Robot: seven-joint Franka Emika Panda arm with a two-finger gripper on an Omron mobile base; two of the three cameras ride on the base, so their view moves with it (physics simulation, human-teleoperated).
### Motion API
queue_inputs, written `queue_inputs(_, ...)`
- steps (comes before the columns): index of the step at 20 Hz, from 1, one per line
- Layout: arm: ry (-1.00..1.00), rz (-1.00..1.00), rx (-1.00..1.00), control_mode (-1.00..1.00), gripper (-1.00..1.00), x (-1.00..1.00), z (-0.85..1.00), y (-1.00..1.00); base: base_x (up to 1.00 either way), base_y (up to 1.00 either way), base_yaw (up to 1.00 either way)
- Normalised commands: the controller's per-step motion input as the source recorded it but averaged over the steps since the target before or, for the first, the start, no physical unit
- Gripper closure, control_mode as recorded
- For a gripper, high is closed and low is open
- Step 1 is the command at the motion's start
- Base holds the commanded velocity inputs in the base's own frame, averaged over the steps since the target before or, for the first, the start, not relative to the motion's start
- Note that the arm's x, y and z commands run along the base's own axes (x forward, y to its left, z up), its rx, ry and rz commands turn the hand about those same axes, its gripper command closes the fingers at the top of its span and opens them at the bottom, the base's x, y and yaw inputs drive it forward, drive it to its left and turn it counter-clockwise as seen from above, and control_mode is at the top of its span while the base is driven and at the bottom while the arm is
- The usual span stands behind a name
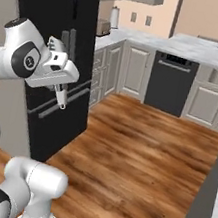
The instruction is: Take the tongs from the drawer on the right and place them on the dining counter next to the tray containing the hot dog.
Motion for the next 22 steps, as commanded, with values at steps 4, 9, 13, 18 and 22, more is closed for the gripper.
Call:
queue_inputs(4,0.00,0.00,0.00,1.00,1.00,0.00,0.00,0.00,1.00,0.01,-0.29)
queue_inputs(9,0.00,0.00,0.00,1.00,1.00,0.00,0.00,0.00,1.00,0.00,-0.32)
queue_inputs(13,0.00,0.00,0.00,1.00,1.00,0.00,0.00,0.00,1.00,0.00,-0.34)
queue_inputs(18,0.00,0.00,0.00,1.00,1.00,0.00,0.00,0.00,1.00,0.03,-0.36)
queue_inputs(22,0.00,0.00,0.00,1.00,1.00,0.00,0.00,0.00,1.00,0.18,-0.39)
